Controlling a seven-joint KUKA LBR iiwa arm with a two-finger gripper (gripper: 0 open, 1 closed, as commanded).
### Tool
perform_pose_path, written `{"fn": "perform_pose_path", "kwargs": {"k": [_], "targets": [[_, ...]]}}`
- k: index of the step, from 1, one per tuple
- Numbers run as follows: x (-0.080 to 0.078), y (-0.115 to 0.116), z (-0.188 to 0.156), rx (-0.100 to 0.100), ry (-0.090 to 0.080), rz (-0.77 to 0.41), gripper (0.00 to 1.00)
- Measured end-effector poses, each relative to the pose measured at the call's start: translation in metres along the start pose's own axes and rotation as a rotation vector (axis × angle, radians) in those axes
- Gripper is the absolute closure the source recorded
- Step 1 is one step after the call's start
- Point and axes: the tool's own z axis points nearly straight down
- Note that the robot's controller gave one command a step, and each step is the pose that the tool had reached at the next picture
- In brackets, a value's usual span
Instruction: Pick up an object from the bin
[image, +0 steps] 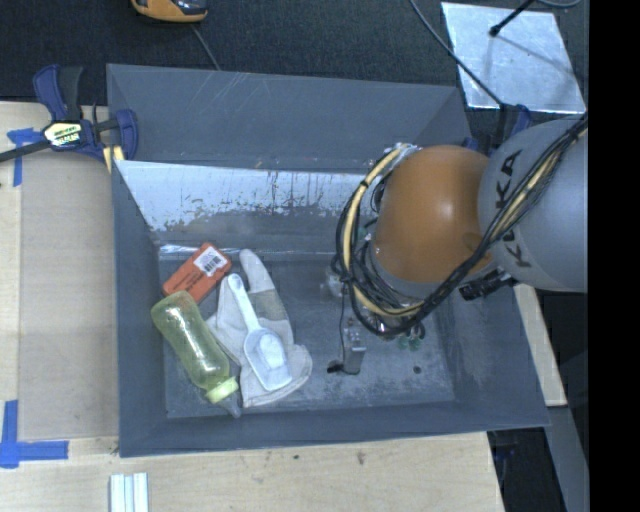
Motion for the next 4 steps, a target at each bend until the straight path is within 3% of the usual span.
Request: {"fn": "perform_pose_path", "kwargs": {"k": [1,2,4], "targets": [[-0.002,0.000,-0.004,-0.001,-0.008,0.002,0.00],[-0.009,0.008,0.040,0.000,-0.013,-0.062,0.00],[-0.012,0.038,0.088,0.002,-0.007,-0.184,0.00]]}}
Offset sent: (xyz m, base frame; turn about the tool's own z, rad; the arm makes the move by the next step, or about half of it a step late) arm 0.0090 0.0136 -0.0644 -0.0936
